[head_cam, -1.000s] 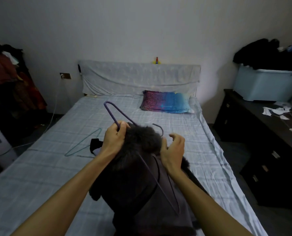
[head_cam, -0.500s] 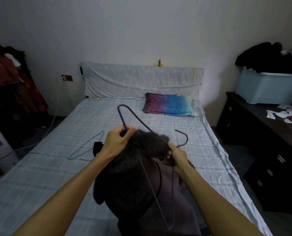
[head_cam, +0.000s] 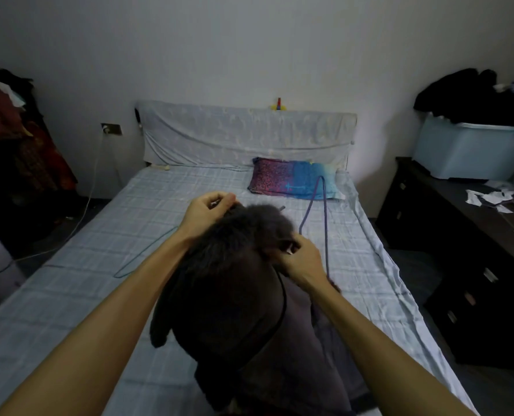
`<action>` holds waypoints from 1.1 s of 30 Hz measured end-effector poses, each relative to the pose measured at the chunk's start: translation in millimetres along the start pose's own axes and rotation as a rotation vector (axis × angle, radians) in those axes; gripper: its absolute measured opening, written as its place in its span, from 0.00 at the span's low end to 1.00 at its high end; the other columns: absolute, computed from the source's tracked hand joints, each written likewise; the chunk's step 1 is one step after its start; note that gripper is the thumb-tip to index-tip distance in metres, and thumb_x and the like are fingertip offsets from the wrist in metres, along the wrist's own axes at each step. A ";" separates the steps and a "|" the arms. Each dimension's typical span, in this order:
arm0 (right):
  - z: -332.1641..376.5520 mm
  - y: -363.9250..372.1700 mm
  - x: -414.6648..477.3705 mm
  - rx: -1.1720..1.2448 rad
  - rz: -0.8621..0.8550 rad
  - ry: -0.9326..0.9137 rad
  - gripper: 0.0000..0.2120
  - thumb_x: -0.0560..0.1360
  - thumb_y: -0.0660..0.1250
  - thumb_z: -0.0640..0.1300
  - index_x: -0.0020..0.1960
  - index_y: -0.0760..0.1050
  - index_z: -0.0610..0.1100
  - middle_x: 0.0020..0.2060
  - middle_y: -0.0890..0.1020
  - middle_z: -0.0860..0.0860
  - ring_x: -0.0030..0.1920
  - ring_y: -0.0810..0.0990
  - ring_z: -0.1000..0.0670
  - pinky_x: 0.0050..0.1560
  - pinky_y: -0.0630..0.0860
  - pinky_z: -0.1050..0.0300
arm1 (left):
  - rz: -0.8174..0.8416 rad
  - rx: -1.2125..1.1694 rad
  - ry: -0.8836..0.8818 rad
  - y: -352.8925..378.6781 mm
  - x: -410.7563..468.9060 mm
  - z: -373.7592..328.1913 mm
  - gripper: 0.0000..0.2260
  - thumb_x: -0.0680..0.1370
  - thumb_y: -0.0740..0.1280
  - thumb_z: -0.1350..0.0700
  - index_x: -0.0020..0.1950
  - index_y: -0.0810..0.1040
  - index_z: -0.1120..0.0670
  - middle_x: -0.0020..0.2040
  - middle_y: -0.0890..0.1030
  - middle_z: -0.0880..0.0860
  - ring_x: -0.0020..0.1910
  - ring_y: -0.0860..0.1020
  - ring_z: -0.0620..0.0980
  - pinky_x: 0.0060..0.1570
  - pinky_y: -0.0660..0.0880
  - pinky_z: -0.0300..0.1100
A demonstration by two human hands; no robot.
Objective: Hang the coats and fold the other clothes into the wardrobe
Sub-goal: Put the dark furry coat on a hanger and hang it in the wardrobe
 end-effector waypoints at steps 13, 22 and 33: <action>48.8 -18.2 65.3 -0.242 -0.260 0.195 0.07 0.75 0.64 0.45 0.45 0.78 0.43 0.44 0.84 0.42 0.48 0.82 0.40 0.43 0.73 0.54 | 0.268 0.198 0.162 -24.0 8.1 -50.0 0.12 0.67 0.76 0.55 0.48 0.80 0.54 0.43 0.83 0.44 0.43 0.80 0.37 0.45 0.74 0.29; 140.7 -101.0 103.8 -0.440 -0.678 -0.293 0.08 0.76 0.62 0.46 0.49 0.79 0.48 0.43 0.84 0.45 0.44 0.80 0.39 0.40 0.71 0.53 | 0.068 0.500 0.474 -6.9 48.7 -66.3 0.31 0.62 0.71 0.41 0.64 0.74 0.44 0.54 0.81 0.44 0.53 0.77 0.36 0.54 0.74 0.36; 171.4 -154.2 72.3 -0.496 -0.883 -0.382 0.08 0.73 0.63 0.43 0.47 0.81 0.46 0.40 0.84 0.41 0.41 0.80 0.36 0.37 0.71 0.52 | -0.107 0.935 0.205 43.6 59.9 -21.7 0.32 0.68 0.67 0.53 0.71 0.60 0.48 0.49 0.79 0.60 0.49 0.78 0.63 0.47 0.73 0.51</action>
Point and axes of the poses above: each hand's wrist, its own x-axis towards the middle knuckle, its own y-axis out of the palm, z = x × y, the point moved 1 cm from there along x, towards the middle knuckle
